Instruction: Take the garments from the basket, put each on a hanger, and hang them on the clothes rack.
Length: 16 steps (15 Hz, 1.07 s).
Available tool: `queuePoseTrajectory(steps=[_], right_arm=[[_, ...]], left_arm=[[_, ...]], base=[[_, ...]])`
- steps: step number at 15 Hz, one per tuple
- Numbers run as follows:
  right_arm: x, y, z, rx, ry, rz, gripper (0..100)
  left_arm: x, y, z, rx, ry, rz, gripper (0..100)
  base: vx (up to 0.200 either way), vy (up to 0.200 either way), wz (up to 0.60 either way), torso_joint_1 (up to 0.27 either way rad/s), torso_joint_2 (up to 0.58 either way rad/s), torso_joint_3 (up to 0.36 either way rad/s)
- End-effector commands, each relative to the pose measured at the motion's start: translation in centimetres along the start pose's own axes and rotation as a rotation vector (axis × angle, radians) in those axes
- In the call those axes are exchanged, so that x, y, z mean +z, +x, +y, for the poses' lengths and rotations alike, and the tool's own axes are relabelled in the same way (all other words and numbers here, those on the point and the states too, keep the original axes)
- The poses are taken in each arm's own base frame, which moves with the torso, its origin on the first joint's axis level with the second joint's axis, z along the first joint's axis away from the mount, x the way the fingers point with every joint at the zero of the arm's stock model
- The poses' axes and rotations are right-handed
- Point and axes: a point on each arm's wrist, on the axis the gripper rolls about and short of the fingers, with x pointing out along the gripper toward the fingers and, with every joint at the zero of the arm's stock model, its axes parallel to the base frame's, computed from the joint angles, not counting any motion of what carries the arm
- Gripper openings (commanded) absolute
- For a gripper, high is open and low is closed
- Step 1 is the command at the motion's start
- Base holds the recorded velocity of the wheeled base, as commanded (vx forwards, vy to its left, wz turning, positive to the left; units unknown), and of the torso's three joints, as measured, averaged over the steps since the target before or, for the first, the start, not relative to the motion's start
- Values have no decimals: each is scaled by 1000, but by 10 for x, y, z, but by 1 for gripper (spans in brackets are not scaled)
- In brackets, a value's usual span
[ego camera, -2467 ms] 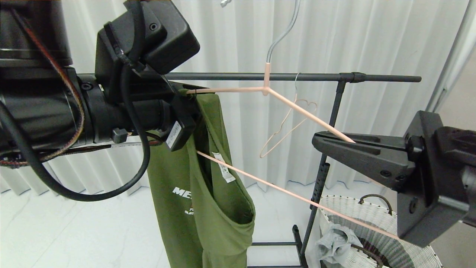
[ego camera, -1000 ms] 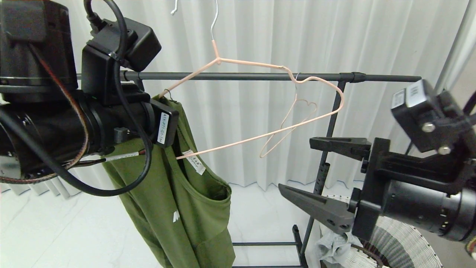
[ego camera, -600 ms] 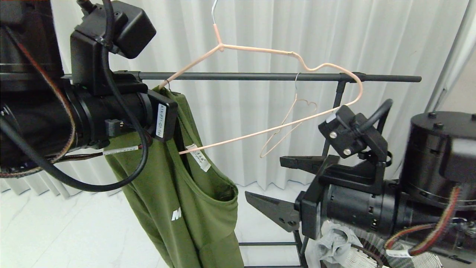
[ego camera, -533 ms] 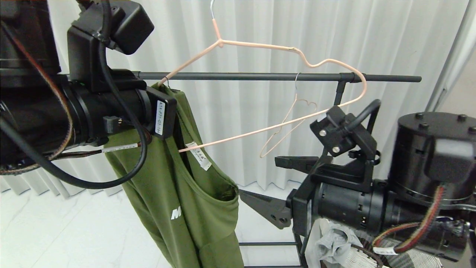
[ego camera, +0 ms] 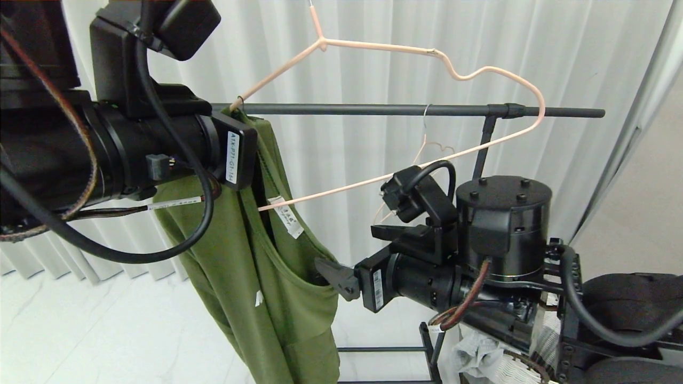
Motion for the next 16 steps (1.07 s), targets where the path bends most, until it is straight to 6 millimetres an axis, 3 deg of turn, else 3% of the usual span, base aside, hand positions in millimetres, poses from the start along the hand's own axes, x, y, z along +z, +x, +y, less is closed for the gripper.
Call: queuePoseTrajectory(steps=[1, 7, 11, 16], right_arm=[[-14, 15, -6, -46, -2, 43, 100], [-24, 19, -28, -202, 1, 65, 100], [-28, -2, -62, -368, 13, 74, 100], [-5, -28, -96, -477, 45, -2, 100]], left_arm=[[2, 0, -1, -2, -1, -5, 0], [0, 2, 1, 14, 4, 6, 0], [-11, 8, 10, 79, 24, 60, 0], [-30, 11, 17, 128, 154, 145, 0]], base=[[0, 0, 0, 0, 0, 0], [0, 0, 0, 0, 0, 0], [0, 0, 0, 0, 0, 0], [0, 0, 0, 0, 0, 0]])
